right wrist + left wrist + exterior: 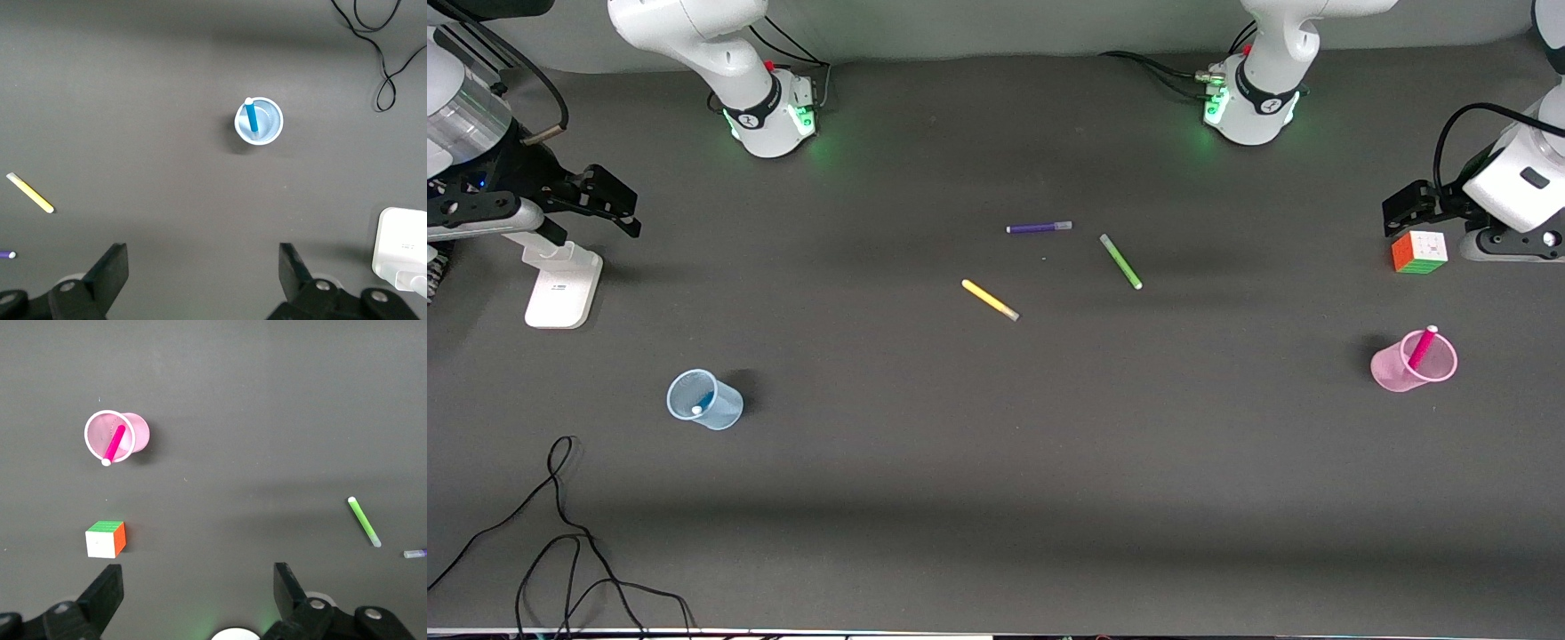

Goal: Place pink and blue markers in matching cups

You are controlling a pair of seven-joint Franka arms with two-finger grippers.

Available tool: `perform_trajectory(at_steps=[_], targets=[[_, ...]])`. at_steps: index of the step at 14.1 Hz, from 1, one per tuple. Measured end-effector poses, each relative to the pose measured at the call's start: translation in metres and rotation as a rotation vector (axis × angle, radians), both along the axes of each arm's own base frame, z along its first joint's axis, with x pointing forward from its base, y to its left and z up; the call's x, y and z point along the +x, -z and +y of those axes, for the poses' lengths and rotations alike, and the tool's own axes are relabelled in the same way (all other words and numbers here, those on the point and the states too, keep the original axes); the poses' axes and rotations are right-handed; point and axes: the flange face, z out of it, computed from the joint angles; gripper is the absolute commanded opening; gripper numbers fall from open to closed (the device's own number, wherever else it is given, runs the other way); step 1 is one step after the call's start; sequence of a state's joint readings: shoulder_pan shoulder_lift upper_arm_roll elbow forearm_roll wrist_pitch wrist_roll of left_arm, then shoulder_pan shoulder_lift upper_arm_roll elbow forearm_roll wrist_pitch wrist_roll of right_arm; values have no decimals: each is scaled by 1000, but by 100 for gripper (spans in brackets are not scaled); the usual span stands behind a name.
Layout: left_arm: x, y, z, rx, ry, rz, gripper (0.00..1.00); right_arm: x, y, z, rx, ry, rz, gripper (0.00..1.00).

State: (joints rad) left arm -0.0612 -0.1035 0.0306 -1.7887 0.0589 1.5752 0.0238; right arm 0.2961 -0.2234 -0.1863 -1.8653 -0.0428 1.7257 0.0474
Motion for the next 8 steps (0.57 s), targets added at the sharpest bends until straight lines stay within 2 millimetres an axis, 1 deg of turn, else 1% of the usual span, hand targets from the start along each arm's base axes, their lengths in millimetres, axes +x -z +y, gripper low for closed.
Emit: perform_trajectory(at_steps=[2,4,8], targets=[[6,-1,0,3,-2,24,100,1,1,0,-2,0,10,100],[13,1,-1,5,-2,38,100,3,1,1,-9,1,39,100],[11,2,-3,7,0,71,100,12,8,5,-5,2,62,100]])
